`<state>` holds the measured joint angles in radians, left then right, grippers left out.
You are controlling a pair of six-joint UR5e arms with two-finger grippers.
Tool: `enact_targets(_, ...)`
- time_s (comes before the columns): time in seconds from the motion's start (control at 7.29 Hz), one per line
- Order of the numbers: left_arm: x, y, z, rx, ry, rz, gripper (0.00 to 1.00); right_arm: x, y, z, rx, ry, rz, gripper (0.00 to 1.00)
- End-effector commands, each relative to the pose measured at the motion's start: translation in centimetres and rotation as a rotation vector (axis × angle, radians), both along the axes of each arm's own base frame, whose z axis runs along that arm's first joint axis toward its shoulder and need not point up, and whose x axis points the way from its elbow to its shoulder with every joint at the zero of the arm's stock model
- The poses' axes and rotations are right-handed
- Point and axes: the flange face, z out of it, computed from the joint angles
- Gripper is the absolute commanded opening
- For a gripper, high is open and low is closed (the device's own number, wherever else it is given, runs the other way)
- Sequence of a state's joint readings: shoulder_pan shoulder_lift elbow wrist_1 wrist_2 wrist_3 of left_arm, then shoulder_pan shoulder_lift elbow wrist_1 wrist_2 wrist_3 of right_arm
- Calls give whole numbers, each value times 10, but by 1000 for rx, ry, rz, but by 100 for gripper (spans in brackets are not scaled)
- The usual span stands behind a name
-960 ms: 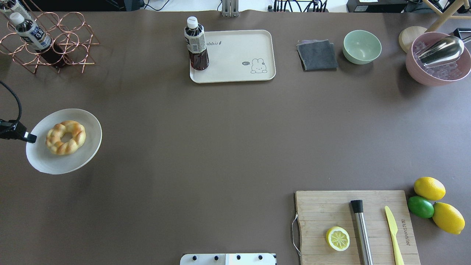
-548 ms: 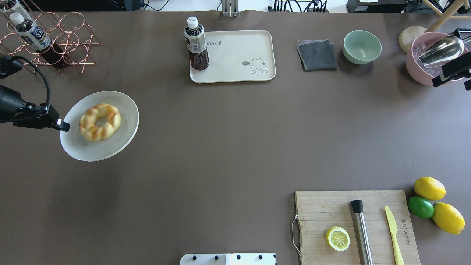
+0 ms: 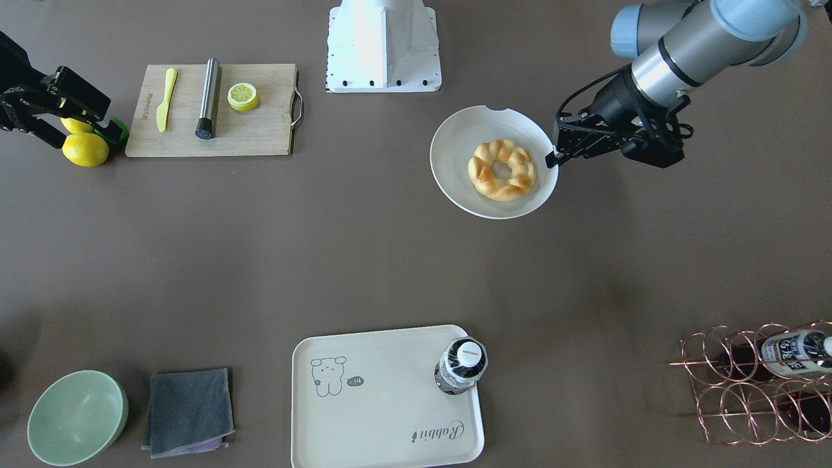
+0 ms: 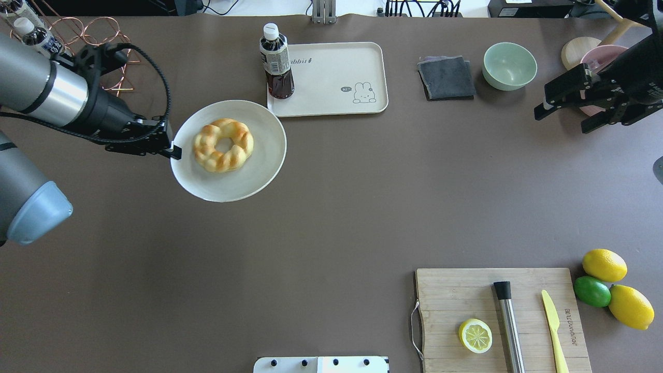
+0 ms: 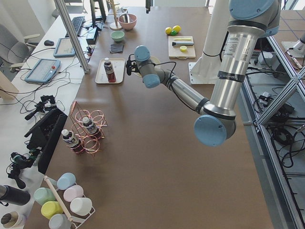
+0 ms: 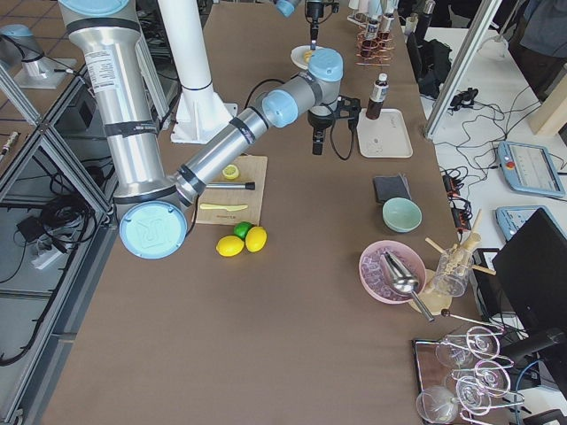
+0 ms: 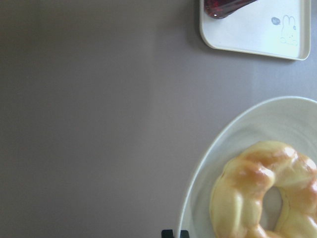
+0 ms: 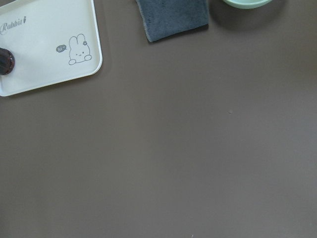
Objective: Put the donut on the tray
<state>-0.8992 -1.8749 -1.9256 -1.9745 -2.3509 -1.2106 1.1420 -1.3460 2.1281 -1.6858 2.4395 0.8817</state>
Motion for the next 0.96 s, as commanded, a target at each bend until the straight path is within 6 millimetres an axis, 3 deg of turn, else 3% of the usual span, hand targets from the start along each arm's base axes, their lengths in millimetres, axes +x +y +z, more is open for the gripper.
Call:
enact_targets(0.0,58,19,-105,-23,-77,-45,0,-31,5,-41,-36,-38,7,99)
enact_targets(0.27,91,38,-151,-39,-77,-61,0,-46,10,-46,-42,-33,1,99)
enact_targets(0.82,122,47,-209,-80,-26,-87,0,-71,14,-66,-1,-37,-27,98)
